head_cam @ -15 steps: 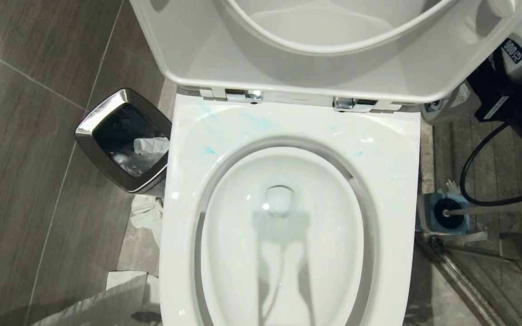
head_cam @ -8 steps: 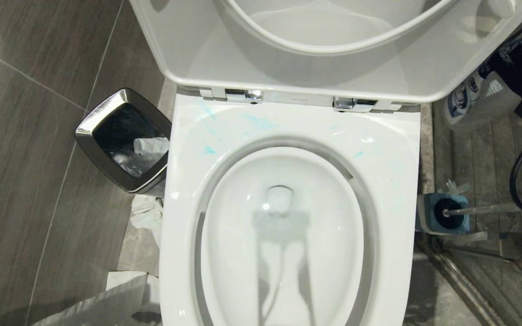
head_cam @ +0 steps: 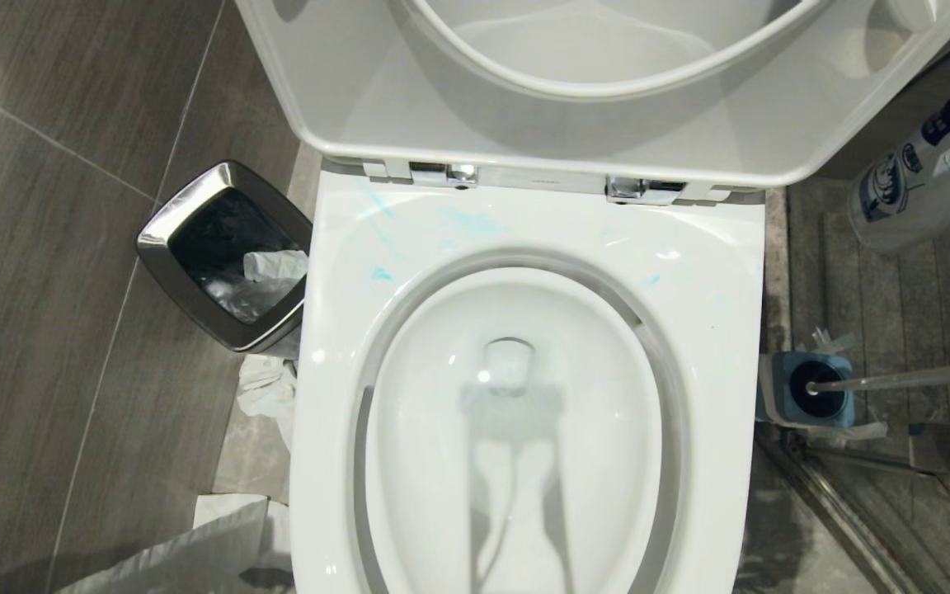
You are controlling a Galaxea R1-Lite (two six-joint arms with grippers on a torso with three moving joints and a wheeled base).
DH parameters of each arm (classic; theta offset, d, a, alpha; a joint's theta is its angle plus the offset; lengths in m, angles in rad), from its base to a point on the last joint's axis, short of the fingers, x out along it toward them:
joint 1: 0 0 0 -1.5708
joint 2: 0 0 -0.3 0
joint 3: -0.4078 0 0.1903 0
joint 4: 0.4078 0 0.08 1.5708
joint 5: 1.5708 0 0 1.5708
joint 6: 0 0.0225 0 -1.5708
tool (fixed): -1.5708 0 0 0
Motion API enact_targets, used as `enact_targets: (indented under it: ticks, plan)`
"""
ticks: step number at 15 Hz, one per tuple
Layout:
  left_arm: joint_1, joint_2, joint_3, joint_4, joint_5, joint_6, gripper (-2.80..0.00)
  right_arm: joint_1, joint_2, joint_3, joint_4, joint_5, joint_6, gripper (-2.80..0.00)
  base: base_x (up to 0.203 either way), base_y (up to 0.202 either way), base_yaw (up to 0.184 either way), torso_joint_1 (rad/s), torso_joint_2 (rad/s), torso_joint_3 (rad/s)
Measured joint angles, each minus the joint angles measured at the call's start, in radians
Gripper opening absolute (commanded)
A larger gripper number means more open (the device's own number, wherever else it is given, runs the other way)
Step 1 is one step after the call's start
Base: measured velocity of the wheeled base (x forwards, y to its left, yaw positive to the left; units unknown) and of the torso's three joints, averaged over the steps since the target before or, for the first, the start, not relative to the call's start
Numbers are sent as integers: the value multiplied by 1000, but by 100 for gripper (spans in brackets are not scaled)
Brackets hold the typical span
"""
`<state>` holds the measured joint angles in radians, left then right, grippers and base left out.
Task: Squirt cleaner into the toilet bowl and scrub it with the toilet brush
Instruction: Pour in the cleaning agent
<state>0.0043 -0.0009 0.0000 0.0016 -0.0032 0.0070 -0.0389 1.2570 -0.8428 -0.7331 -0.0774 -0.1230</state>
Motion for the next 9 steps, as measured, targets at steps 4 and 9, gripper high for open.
enact_targets:
  ticks: [4,9]
  plan:
    - [0,0,0,0,0,2,-280,1,-9,0,2,-6,-1,-280,0,0,0,0,0,0]
    - [0,0,0,0,0,2,-280,1,-20,0,5,-22,-5,-280,0,0,0,3,-1,158]
